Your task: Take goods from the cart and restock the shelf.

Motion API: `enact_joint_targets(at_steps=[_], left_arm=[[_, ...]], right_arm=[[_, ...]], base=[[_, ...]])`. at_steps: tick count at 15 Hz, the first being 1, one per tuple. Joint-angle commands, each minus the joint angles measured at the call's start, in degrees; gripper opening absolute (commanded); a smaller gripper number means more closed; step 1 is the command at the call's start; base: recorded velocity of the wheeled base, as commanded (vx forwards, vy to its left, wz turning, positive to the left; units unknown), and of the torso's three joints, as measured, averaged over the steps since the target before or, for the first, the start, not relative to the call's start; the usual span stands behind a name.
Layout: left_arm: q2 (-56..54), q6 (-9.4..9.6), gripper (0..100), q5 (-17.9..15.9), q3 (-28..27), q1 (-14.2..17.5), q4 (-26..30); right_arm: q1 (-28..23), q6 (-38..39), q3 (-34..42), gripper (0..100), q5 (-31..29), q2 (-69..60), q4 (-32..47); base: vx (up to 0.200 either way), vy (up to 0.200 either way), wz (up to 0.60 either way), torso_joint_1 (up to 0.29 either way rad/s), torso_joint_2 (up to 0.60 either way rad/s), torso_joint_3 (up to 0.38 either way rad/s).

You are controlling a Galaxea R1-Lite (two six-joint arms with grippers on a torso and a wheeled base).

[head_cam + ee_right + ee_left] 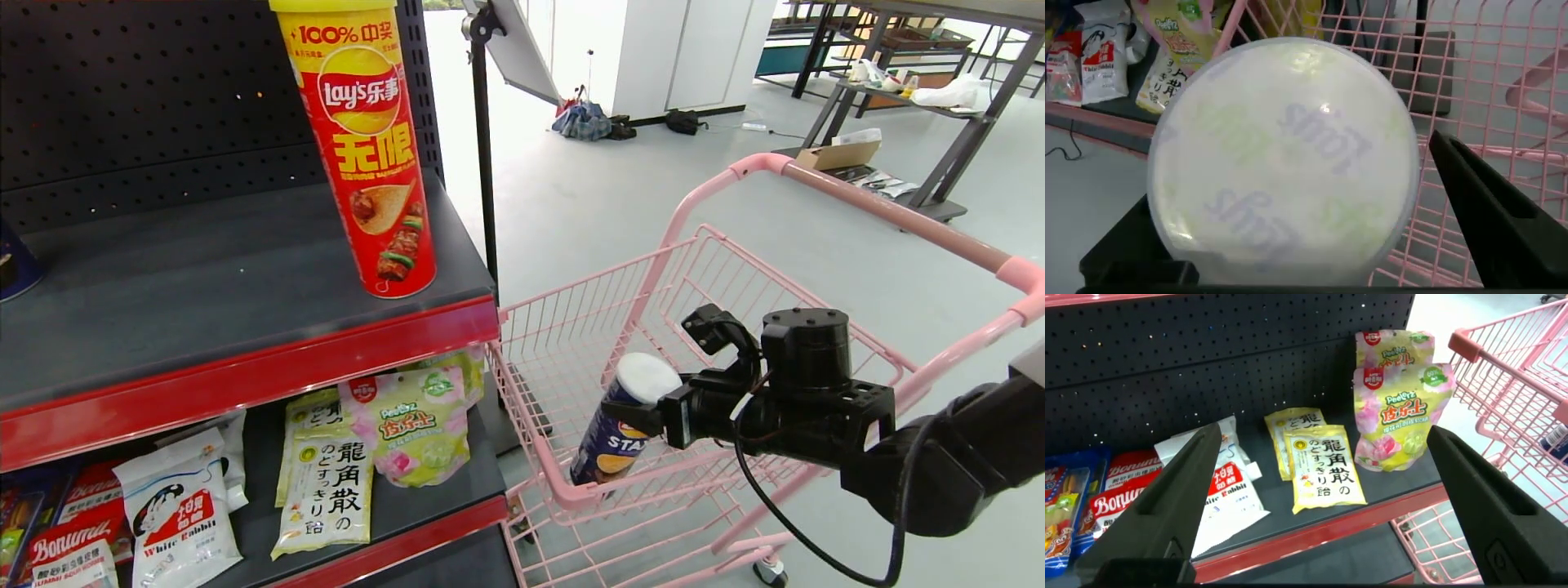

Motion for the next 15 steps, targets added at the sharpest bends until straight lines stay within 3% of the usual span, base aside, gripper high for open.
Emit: enact_joint_targets(at_steps=[1,15], left_arm=[[0.02,-0.01,100,0.02,0.0,0.01,-0.02],[0.02,-0.01,100,0.02,0.0,0.01,-0.02]], right_arm=[[0.04,0.06,-1.15,100,-0.36,1.86,-0.01],[1.18,0.15,-5.55,100,-0.45,5.9,-3.08]], base=[[0.0,0.0,0.0,0.0,0.0,0.0],[0.0,0.0,0.0,0.0,0.0,0.0]])
